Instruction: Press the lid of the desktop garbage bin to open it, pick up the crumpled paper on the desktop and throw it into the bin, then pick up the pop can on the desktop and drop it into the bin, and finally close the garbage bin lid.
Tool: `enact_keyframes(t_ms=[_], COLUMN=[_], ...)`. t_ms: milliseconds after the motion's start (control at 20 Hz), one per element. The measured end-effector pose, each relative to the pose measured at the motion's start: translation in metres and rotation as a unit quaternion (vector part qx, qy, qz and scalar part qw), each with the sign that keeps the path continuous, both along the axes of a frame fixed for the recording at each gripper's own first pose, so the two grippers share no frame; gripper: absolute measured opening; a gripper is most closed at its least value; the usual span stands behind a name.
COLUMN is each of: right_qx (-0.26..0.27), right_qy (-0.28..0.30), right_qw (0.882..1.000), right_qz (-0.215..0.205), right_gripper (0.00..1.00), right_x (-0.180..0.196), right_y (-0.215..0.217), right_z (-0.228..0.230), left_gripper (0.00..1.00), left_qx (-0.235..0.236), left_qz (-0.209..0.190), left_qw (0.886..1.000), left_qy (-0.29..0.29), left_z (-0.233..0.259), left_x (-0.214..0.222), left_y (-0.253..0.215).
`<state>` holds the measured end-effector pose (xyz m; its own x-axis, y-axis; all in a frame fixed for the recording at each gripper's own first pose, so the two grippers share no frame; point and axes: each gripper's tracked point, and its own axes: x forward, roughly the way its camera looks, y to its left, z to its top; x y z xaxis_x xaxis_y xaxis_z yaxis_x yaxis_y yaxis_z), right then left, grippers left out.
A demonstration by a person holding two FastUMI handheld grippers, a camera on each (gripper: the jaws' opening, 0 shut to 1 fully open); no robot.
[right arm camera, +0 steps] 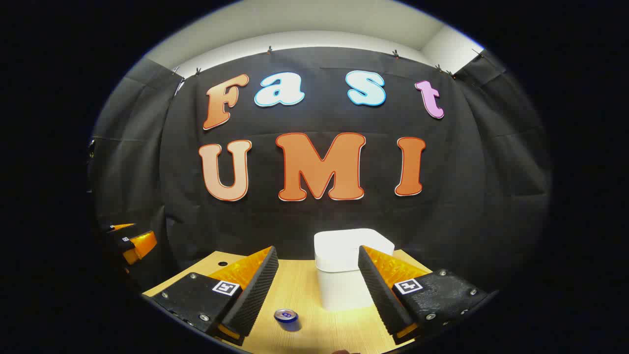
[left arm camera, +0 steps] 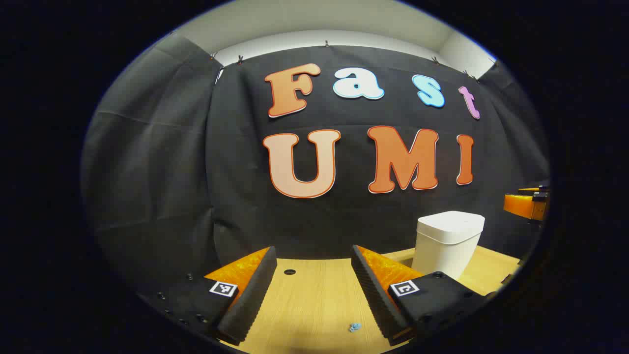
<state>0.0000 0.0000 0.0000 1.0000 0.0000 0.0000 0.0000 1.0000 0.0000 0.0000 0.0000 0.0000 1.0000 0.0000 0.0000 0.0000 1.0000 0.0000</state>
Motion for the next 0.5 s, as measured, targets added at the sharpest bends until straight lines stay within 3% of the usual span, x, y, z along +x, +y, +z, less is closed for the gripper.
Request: enact_keyframes(t_ms=[200,500], right_qx=[-0.012,0.001], right_qy=[0.011,0.026], right_qw=[1.000,0.999], right_qz=[0.012,0.031], right_gripper=[0.99,0.99], right_x=[0.010,0.032], right_y=[-0.008,-0.030], right_z=[0.000,-0.001], left_gripper=[0.97,0.97], left_qx=[-0.032,-0.023], left_qz=[-0.025,-0.005], left_qw=[0.999,1.000], left_qy=[0.013,-0.012], left_z=[0.002,0.020], left_x=[0.003,0.015], left_y=[-0.017,-0.027])
